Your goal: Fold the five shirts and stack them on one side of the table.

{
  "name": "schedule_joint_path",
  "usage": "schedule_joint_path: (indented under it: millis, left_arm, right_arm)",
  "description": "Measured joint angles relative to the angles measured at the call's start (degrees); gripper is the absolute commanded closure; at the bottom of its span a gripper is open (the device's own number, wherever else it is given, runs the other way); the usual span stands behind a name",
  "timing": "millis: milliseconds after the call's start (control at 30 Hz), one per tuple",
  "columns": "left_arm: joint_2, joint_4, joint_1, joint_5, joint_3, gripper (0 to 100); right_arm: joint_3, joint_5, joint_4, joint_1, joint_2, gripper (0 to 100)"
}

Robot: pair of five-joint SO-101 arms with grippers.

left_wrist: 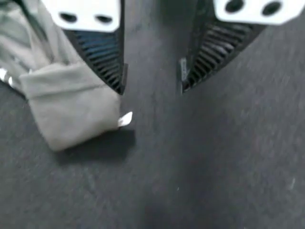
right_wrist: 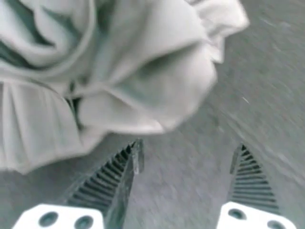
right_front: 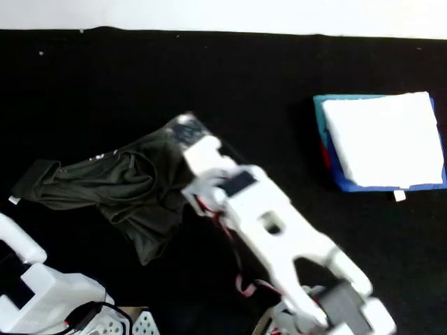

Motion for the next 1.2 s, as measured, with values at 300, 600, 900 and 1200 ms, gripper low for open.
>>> schedule_joint_path:
  millis: [300, 600, 900, 1200]
  left_arm:
    - [0.0, 1.4, -1.5, 0.0, 0.0, 83]
    - [0.2, 1.4, -1.5, -0.1, 0.0, 83]
    - [0.2, 8.6, 3.4, -0.1, 0.0, 83]
    - [-0.1, 16.0, 10.6, -0.1, 0.0, 83]
  right_arm:
    - [-25.6, -3.7, 0.0, -1.4, 32.4, 99.8]
    - [-48.1, -3.8, 12.1, 1.5, 40.0, 99.3]
    - [-86.0, 4.8, 36.8, 11.4, 40.2, 99.3]
    - [-122.0, 10.4, 54.0, 13.1, 40.1, 99.3]
